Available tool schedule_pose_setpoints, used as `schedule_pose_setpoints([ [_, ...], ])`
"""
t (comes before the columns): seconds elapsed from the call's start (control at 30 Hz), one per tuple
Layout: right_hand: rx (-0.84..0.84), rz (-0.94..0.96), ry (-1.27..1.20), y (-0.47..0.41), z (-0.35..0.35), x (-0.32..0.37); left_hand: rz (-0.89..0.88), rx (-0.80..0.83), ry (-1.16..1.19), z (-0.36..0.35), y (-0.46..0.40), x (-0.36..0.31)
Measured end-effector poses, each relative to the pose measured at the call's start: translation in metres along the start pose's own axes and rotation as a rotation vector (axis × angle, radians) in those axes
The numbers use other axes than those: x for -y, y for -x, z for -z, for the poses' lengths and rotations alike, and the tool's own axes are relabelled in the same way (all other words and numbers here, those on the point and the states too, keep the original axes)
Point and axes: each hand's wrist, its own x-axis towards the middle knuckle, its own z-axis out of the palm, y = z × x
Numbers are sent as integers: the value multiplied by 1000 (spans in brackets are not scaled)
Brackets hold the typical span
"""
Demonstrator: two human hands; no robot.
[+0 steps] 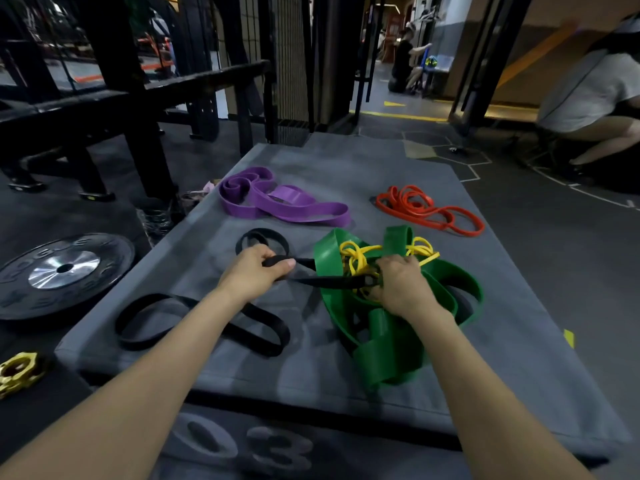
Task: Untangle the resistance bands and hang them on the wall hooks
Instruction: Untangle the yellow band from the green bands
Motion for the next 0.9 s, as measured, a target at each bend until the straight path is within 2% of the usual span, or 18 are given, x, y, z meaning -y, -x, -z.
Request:
schedule_pose_setpoints([
  [0.1,-25,108,70,3,6,17,-48,-27,183,-1,0,-17],
  [0.2,-60,105,103,3,23,26,-125,-68,233,8,0,-49],
  [0.4,-245,42,-210,-14,92,15,-309,-154,375,54,-14,-137],
  [0.5,-313,60,-315,-25,135,11,-391,-192,344,78,-20,-177],
  [0.63,-356,71,-400,-38,179,10,-413,-234,293,100,-21,-210],
  [0.7,-392,80,-468,-40,198,11,-368,-161,183,109,-15,-218],
  [0.8,-415,130,-602,-45,219,15,-281,190,-111,115,0,-226],
  [0.83,-415,171,-638,-46,223,17,-256,262,-213,113,4,-227],
  [0.9,-386,238,-713,-46,230,21,-243,215,-356,107,6,-229],
])
